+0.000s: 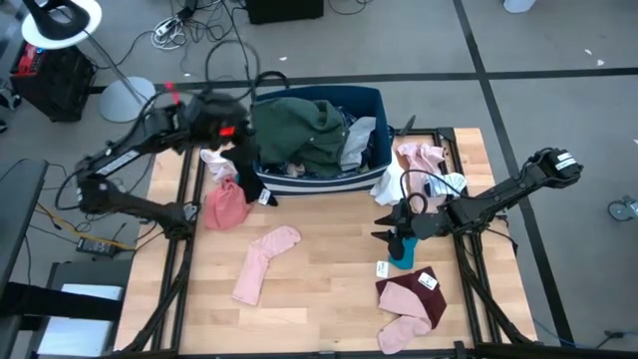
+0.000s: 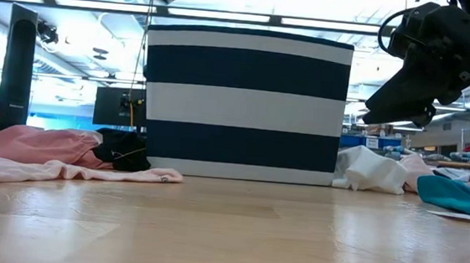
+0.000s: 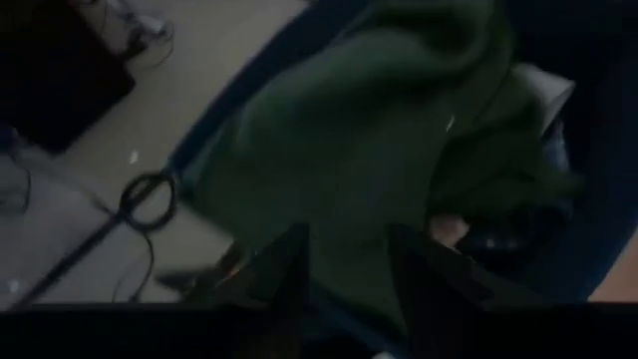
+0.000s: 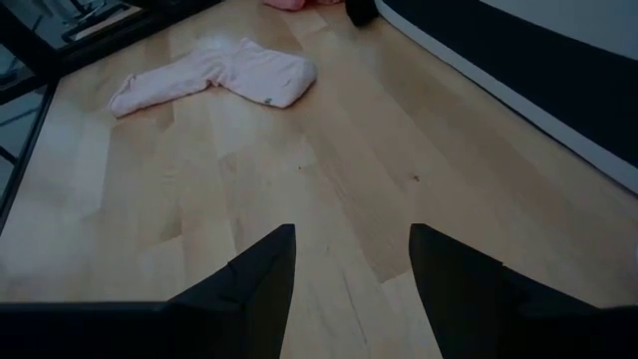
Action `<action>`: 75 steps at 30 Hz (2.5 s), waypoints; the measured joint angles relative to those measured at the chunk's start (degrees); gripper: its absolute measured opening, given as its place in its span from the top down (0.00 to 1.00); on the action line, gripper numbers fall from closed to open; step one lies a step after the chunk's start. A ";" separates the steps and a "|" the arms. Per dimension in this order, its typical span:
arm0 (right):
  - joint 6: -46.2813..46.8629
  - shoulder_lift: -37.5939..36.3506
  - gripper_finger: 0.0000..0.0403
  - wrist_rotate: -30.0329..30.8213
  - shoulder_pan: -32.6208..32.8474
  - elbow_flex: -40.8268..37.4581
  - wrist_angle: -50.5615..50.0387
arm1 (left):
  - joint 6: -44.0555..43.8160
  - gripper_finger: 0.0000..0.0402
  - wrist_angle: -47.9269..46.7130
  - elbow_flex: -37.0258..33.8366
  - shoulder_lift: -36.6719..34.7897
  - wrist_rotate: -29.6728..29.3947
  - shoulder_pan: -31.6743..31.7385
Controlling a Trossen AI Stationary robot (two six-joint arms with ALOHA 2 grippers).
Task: Sort clothes
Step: Put the pink underwear into the blue laundry bin
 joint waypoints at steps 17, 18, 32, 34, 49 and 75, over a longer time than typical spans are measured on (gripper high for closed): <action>1.41 0.00 0.51 -0.01 0.00 0.00 0.06 | -14.16 0.65 5.16 -38.55 -21.66 2.88 -0.09; 1.41 0.00 0.51 -0.01 0.00 0.00 0.06 | -15.02 0.65 5.20 -40.27 -22.24 3.20 -0.19; 1.45 0.00 0.51 -0.01 0.00 0.00 0.23 | -20.82 0.65 11.91 -60.43 -23.45 9.20 -0.24; 1.48 0.00 0.51 -0.01 0.00 0.00 0.25 | -21.61 0.65 11.74 -62.20 -23.45 9.20 -0.24; 1.50 0.00 0.51 -0.01 0.00 0.00 0.73 | -29.99 0.99 11.71 -62.78 -23.43 18.29 -0.76; 1.45 0.02 0.51 -0.01 -0.46 0.00 0.73 | -12.78 1.00 2.62 -1.03 -9.52 2.19 -8.11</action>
